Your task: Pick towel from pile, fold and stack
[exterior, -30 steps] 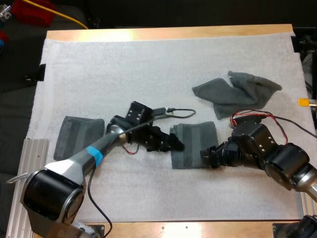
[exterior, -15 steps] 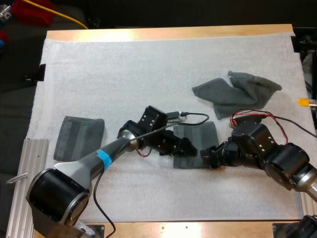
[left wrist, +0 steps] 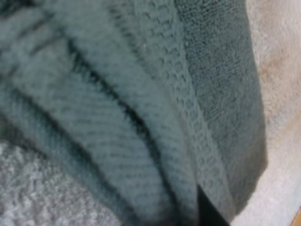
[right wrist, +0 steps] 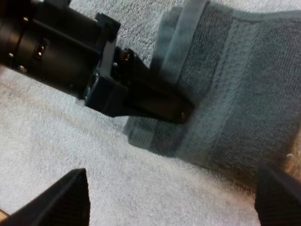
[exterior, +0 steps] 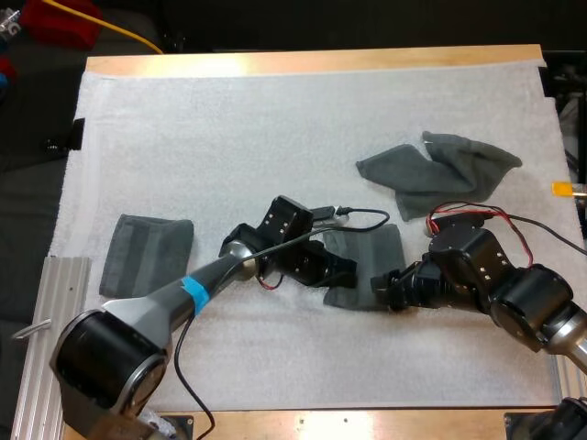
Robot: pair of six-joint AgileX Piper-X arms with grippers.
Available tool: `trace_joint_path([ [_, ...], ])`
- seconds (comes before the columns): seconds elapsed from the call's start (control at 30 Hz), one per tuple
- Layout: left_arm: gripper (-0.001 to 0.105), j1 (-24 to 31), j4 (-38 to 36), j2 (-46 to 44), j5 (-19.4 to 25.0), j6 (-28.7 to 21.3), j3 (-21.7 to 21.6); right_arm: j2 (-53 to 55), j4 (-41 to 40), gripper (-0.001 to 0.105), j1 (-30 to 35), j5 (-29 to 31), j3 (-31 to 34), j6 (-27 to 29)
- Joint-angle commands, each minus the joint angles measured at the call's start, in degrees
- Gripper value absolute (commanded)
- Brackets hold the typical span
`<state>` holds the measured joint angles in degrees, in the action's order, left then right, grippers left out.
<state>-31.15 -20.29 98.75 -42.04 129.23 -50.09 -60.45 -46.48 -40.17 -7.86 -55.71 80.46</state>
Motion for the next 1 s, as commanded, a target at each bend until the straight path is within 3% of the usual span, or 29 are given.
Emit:
trace_joint_path([
  [0.0, 0.000, 0.8, -0.7, -2.0, -0.3, -1.3, -0.4, 0.6, -0.5, 0.071, -0.1, 0.0, -0.3, 0.7],
  [0.13, 0.000, 3.8, -8.2, -4.9, -0.3, -8.4, -2.0, 0.6, -0.5, 0.071, -0.1, 0.0, -0.3, 0.7],
  [0.37, 0.000, 11.3, -30.6, -9.1, 2.0, -28.1, -8.4, 0.6, -0.5, 0.071, -0.1, 0.0, -0.3, 0.7],
  [0.6, 0.000, 18.7, -49.5, -12.3, 14.9, -41.3, -16.2, 0.6, -0.5, 0.071, -0.1, 0.0, -0.3, 0.7],
  [0.77, 0.000, 22.6, -57.1, -12.6, 22.6, -45.7, -20.3, 0.6, -0.5, 0.071, -0.1, 0.0, -0.3, 0.7],
  [0.97, 0.000, 25.9, -61.2, -12.9, 30.3, -47.3, -20.9, 0.6, -0.5, 0.071, -0.1, 0.0, -0.3, 0.7],
])
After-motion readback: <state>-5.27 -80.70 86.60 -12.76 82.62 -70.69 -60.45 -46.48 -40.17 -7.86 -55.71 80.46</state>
